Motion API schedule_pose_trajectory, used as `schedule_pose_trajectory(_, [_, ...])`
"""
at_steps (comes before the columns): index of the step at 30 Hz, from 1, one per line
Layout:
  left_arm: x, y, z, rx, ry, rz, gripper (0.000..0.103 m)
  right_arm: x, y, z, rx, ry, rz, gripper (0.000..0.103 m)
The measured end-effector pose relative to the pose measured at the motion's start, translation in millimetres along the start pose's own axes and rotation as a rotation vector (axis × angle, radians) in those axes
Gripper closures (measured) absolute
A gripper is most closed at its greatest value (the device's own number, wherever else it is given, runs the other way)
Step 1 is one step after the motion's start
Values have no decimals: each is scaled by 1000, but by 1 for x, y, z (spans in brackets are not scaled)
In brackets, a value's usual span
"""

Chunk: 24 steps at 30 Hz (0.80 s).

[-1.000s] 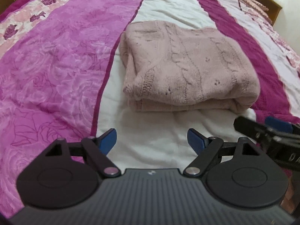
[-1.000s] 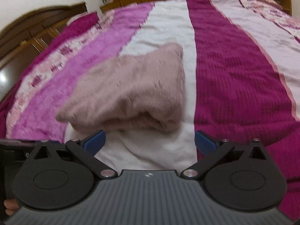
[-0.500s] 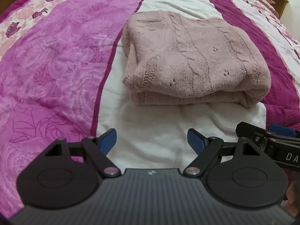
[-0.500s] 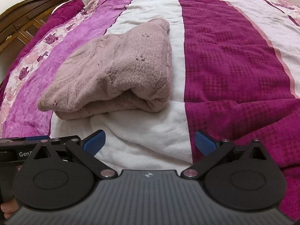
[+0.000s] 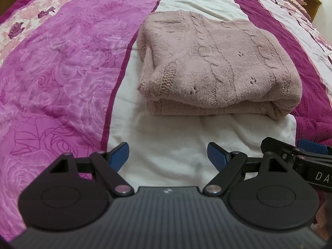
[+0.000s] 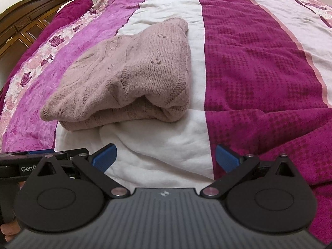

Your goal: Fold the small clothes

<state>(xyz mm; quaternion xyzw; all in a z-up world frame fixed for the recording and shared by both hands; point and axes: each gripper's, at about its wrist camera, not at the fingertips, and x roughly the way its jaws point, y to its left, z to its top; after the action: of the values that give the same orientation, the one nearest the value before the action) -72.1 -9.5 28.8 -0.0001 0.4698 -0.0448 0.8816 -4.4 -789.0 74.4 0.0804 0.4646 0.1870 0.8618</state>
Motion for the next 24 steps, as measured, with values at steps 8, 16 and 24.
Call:
schedule_pose_trajectory(8, [0, -1, 0, 5, 2, 0, 19, 1, 0, 0, 0, 2, 1, 0])
schedule_pose_trajectory(16, [0, -2, -1, 11, 0, 2, 19, 2, 0, -2, 1, 4, 2, 0])
schedule_pose_trajectory(24, [0, -2, -2, 14, -1, 3, 19, 3, 1, -3, 0, 7, 1, 0])
